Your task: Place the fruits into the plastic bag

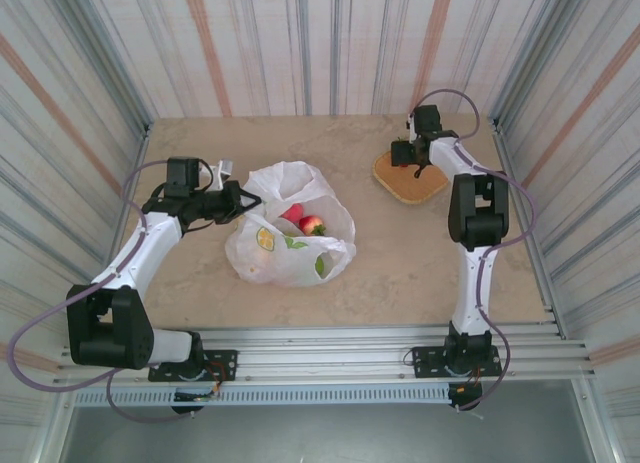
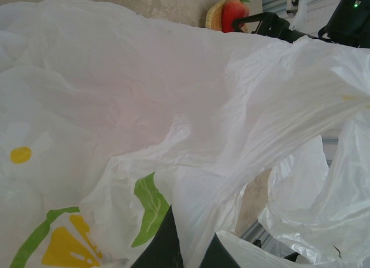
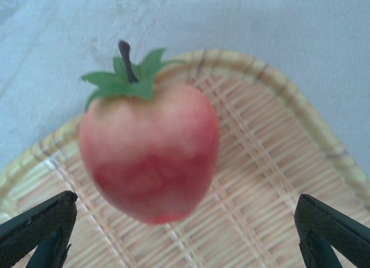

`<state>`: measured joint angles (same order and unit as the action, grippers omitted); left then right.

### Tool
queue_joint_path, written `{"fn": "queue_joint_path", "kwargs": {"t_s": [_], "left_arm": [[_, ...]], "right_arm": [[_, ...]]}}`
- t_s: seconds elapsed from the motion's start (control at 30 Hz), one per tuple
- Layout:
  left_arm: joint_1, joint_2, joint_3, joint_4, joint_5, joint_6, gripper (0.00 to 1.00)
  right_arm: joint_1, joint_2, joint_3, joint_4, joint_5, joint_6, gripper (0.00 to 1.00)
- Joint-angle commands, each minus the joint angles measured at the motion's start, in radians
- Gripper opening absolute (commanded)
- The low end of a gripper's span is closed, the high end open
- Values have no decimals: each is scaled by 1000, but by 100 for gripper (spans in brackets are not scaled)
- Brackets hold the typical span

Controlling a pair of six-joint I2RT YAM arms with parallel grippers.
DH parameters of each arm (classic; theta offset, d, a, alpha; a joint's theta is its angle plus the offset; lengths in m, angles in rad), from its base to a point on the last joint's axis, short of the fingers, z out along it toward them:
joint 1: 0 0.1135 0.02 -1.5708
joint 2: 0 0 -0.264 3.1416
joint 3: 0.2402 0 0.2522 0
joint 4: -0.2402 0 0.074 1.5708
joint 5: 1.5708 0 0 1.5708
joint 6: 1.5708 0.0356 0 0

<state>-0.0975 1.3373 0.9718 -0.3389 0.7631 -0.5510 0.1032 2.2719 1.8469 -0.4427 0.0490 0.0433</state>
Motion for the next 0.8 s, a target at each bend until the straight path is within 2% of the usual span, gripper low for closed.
{"fn": "queue_joint_path", "kwargs": {"t_s": [0.0, 0.47, 0.77], "left_arm": [[8, 9, -8, 1, 18, 0, 4], [16, 16, -6, -1, 19, 0, 4], [16, 19, -6, -2, 18, 0, 4]], "right_arm": [[-2, 42, 84, -37, -37, -4, 96], [-2, 167, 272, -134, -50, -38, 76], [-2, 190, 285, -148, -61, -59, 67]]}}
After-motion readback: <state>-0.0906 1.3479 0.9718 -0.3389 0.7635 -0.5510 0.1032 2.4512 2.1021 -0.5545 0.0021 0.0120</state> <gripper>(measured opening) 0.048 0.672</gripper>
